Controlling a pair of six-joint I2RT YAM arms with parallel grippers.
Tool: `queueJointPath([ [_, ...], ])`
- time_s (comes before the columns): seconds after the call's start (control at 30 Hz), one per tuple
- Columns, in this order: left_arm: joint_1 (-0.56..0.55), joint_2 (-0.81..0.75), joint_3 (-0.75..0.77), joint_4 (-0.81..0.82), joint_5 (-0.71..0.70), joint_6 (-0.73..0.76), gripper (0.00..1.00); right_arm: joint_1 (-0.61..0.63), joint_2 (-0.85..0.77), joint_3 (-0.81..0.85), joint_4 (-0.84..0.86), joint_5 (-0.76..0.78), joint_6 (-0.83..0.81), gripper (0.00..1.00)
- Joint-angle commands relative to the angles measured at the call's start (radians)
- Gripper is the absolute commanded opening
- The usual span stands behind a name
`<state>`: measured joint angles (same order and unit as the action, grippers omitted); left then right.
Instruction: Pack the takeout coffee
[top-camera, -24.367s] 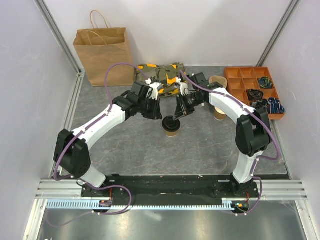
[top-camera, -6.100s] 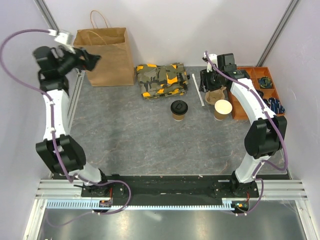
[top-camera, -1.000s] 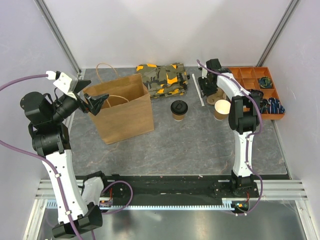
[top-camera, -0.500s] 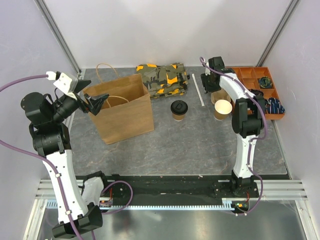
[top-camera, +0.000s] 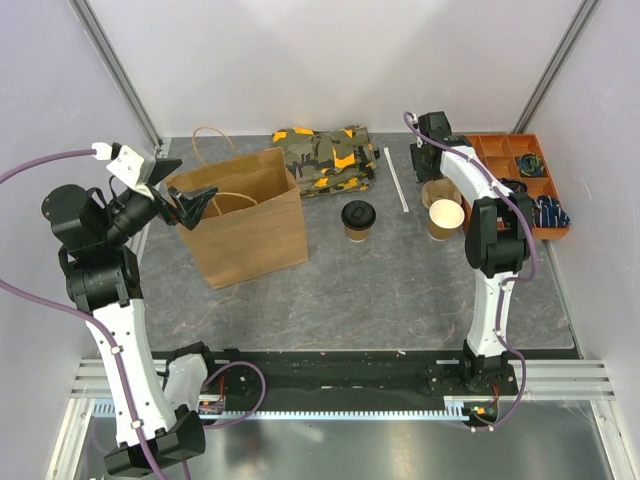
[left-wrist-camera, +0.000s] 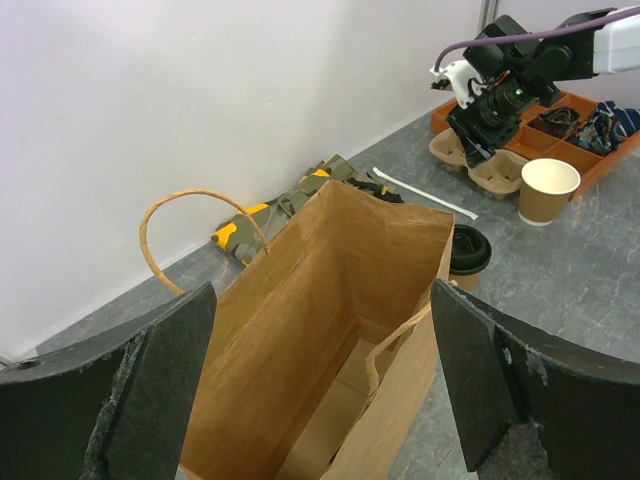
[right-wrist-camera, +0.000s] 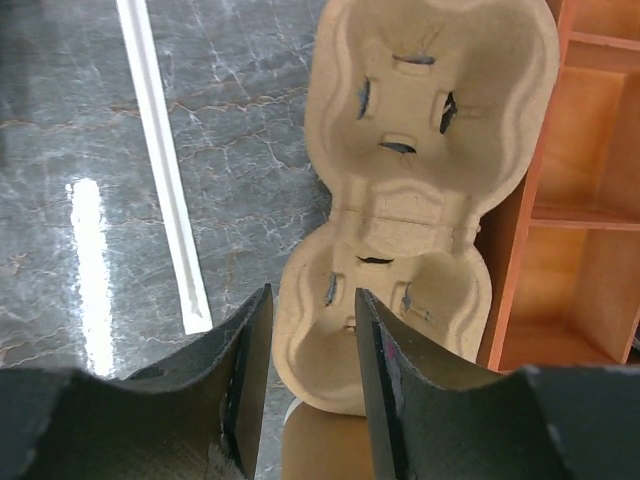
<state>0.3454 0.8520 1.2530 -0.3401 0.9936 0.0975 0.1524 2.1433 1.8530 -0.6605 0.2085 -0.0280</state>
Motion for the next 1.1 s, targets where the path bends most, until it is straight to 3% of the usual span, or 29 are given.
queueJointPath([
  [0.0, 0.000, -0.002, -0.006, 0.044, -0.004, -0.042, 0.96, 0.001, 0.035, -0.009, 0.010, 0.045, 0.025, 0.46],
  [0.47, 0.001, 0.002, -0.006, 0.050, -0.010, -0.039, 0.96, 0.001, 0.099, -0.003, 0.022, 0.005, 0.068, 0.41],
  [0.67, 0.000, 0.004, -0.010, 0.059, -0.007, -0.050, 0.96, 0.001, 0.078, 0.024, 0.033, -0.061, 0.036, 0.16],
  [0.7, 0.000, 0.004, -0.010, 0.061, -0.009, -0.051, 0.96, -0.001, 0.078, 0.031, 0.033, -0.069, 0.036, 0.03],
  [0.73, 0.001, 0.002, -0.012, 0.067, -0.006, -0.054, 0.96, 0.003, 0.076, 0.046, 0.035, -0.075, 0.005, 0.00],
  [0.93, -0.002, -0.004, -0.007, 0.070, -0.004, -0.059, 0.96, 0.032, 0.008, 0.075, 0.061, -0.130, -0.081, 0.00],
  [1.07, 0.000, -0.010, -0.012, 0.075, -0.004, -0.073, 0.96, 0.067, -0.164, 0.014, 0.125, -0.156, -0.150, 0.00],
])
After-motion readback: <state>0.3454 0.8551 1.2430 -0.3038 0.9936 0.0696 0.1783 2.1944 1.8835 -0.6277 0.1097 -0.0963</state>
